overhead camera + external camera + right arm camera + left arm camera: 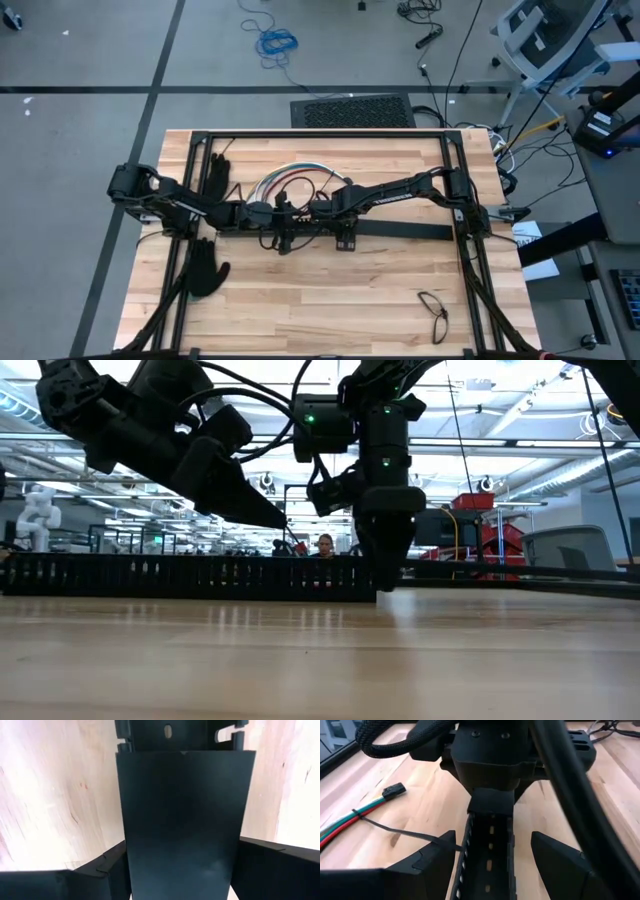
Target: Ziptie cables
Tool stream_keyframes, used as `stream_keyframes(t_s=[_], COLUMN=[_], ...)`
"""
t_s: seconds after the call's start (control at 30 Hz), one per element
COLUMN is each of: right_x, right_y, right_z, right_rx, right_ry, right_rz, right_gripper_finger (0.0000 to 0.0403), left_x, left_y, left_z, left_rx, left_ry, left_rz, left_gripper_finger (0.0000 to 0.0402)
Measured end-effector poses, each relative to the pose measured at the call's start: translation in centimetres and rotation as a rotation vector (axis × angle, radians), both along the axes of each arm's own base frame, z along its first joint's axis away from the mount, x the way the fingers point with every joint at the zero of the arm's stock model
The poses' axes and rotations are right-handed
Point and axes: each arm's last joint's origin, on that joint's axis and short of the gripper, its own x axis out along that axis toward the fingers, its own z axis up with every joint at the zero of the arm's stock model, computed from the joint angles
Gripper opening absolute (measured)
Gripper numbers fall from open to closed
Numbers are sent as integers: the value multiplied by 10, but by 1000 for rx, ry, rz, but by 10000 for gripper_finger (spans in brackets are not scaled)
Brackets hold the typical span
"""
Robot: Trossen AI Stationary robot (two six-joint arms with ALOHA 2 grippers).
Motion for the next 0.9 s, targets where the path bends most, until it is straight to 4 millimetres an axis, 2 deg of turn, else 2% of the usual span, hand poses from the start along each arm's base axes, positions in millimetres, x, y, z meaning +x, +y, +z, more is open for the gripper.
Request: stream_keyframes(t_s=[0.2, 0.47, 0.63, 0.9], right_x=[-2, -3, -3, -7], right_y=[0, 0, -3, -5], right_z=[0, 0, 0, 0], right_rx=[-2, -15, -92, -85], right_ry=[24, 31, 45, 86], right_rz=[25, 141, 145, 127], right_gripper_finger=[258, 277, 279, 294], left_x=[0, 0, 0, 0], left_y=[0, 0, 0, -2], left_z=[0, 0, 0, 0], left_rx=[-6, -28, -43, -51], left_ry=[1, -1, -1, -3], left_rz=[-7, 1, 8, 4], left_gripper_finger=[256, 256, 256, 256])
